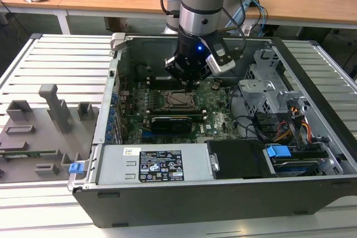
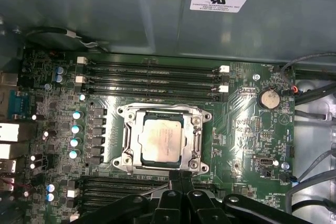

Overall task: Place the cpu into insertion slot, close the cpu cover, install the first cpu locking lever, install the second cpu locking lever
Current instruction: 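Install the second cpu locking lever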

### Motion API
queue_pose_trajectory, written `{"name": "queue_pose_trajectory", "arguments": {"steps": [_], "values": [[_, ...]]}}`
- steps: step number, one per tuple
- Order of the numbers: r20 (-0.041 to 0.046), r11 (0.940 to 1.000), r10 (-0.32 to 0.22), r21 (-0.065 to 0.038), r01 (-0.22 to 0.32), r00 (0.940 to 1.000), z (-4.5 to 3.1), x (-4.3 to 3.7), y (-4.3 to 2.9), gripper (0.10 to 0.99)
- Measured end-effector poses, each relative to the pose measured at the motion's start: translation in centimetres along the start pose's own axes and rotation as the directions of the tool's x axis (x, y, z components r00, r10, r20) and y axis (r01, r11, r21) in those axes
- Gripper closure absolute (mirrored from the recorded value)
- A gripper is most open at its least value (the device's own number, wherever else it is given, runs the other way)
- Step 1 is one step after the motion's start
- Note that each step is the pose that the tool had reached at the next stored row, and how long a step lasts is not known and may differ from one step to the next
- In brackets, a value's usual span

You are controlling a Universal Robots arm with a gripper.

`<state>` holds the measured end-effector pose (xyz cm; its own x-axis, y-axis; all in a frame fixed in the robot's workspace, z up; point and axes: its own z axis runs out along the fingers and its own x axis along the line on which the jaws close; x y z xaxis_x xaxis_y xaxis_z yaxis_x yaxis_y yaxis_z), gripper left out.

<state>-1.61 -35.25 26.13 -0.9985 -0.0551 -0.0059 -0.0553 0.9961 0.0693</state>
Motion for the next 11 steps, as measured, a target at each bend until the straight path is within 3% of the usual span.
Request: {"name": "queue_pose_trajectory", "arguments": {"steps": [11], "values": [[0.0000,1.0000,0.000,0.000,0.000,1.0000,0.00,0.01,-0.15,0.980]]}}
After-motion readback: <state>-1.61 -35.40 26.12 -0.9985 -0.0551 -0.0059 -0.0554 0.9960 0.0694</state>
